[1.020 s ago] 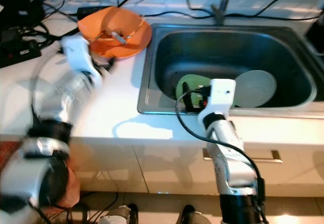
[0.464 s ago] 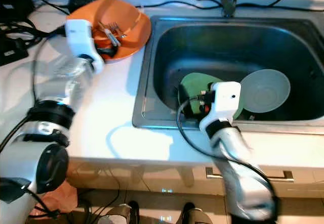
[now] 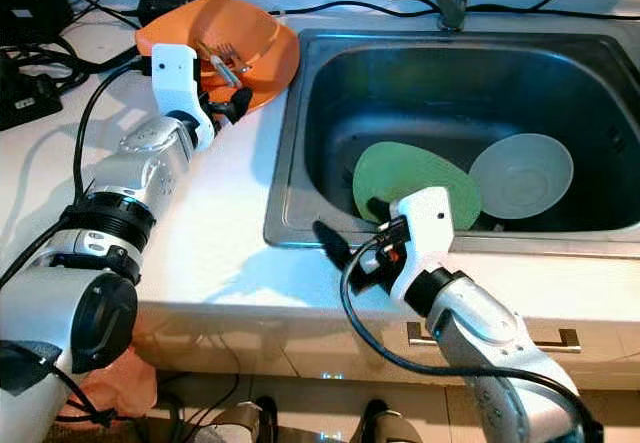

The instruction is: Kitchen organization

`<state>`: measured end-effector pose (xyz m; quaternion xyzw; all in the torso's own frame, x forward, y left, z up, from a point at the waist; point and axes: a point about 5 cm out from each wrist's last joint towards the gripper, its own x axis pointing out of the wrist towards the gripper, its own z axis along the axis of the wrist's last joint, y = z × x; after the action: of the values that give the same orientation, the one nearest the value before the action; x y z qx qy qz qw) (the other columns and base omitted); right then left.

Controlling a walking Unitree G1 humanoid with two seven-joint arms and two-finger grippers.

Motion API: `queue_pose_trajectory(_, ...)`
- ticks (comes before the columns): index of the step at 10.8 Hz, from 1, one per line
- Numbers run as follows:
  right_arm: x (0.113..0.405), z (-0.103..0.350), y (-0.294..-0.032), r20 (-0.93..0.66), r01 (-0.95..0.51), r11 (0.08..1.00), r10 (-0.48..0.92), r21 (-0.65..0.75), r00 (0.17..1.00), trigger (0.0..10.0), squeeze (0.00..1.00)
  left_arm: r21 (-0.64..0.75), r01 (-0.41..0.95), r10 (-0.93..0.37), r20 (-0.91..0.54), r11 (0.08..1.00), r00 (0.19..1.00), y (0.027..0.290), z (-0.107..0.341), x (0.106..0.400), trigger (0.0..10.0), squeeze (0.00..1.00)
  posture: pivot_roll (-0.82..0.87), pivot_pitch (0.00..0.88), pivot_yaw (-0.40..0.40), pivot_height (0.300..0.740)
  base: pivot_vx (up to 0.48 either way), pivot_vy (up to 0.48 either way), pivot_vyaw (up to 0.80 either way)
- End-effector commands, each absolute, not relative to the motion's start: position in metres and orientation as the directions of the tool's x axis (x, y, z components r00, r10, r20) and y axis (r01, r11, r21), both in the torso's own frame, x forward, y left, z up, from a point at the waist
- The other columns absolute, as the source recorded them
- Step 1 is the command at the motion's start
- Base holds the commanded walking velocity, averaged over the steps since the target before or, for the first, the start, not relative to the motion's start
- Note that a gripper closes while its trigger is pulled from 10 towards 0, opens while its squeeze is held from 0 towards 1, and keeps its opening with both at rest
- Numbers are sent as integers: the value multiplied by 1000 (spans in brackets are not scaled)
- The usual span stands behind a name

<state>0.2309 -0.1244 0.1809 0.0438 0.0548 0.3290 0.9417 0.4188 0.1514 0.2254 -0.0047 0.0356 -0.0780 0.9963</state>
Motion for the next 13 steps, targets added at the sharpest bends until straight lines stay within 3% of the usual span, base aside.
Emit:
queue_pose_trajectory(1,222,187,-114,-79,-705,697,716,128,693,10000,0,19,157,-151,-176,987,973,156,214,419,10000,0,34,217,61,740,0,0,0)
queue_pose_trajectory(5,216,198,-112,-71,-761,638,770,116,634,10000,0,33,345,-311,-356,938,881,157,195,412,10000,0,41,210,64,740,0,0,0)
queue_pose_trajectory(8,221,201,-114,-66,-746,659,752,98,656,10000,0,9,388,-342,-449,922,825,176,182,403,10000,0,59,200,63,740,0,0,0)
queue_pose_trajectory(13,230,206,-115,-57,-736,673,739,66,671,10000,0,23,382,-326,-474,924,818,205,183,392,10000,0,83,182,57,740,0,0,0)
